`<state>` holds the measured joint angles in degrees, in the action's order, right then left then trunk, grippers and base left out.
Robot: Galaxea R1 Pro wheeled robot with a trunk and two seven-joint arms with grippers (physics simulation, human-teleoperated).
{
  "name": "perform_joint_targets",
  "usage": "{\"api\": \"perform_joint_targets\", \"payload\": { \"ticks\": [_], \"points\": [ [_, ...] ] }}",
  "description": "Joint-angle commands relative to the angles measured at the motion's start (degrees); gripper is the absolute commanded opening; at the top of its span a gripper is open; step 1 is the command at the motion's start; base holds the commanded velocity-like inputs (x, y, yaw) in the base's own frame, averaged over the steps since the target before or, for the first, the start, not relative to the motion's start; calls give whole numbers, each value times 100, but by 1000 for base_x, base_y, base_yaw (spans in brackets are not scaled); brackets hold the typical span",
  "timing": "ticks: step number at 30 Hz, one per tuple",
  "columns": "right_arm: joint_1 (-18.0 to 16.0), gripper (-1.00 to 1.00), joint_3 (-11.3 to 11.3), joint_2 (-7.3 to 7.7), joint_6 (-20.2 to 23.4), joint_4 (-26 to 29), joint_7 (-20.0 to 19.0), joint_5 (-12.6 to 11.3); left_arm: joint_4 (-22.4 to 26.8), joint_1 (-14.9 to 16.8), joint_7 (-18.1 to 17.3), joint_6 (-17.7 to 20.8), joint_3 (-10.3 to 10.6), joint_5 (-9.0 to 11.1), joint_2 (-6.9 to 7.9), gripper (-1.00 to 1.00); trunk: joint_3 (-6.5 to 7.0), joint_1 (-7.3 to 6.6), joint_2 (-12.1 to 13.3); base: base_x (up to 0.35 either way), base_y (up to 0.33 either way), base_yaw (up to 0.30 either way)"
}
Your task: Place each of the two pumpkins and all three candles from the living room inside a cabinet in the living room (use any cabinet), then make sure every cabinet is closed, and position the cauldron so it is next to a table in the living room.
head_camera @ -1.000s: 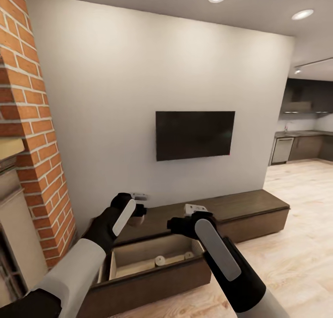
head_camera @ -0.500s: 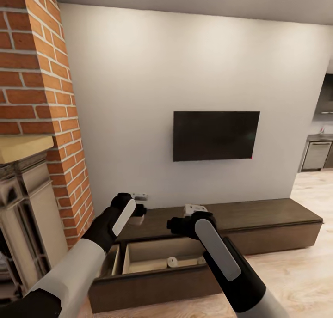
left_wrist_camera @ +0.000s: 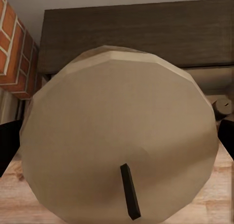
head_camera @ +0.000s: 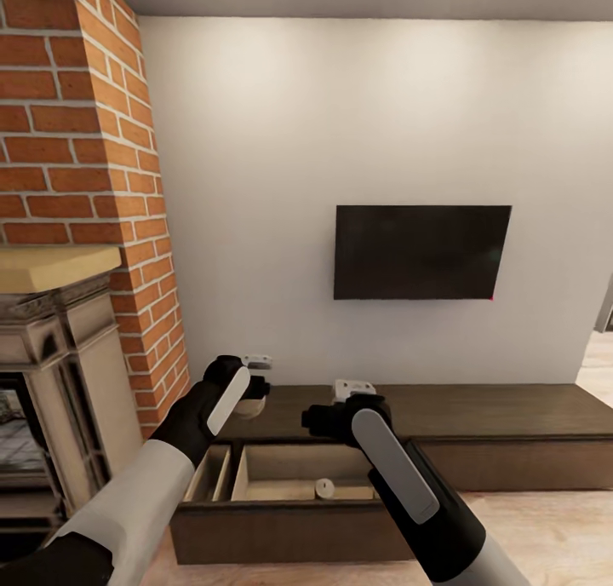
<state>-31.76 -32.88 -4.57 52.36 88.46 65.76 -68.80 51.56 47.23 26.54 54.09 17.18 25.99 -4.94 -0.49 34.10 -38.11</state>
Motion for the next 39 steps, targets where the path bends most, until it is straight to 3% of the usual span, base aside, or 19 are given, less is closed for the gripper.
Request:
{"api": "perform_joint_targets", "payload": {
  "ticks": [1,25,27,32,39],
  "points": [
    [-5,100,-5,0,38,4,60,-44,3,4,58,14,12,45,2,-100,-5,3,-5,112,-63,25],
    [-5,100,-4,11,32,13,85,-19,-71,6,46,61,5,2,-4,-100,-5,3,-5,126,-25,2],
    [-5,100,15,14,27,13,94,-15,-323,6,40,72,-6,-2,-5,-100,-5,3,-5,54,-2,0],
    [2,100,42,45,8,76,106,-4,-1759,39,18,40,-1,41,-13,-100,-5,3,-5,17,-1,0],
    [11,100,52,60,3,100,112,-2,-2154,57,-234,21,-2,49,-15,-100,-5,3,-5,2,0,0]
  ]
}}
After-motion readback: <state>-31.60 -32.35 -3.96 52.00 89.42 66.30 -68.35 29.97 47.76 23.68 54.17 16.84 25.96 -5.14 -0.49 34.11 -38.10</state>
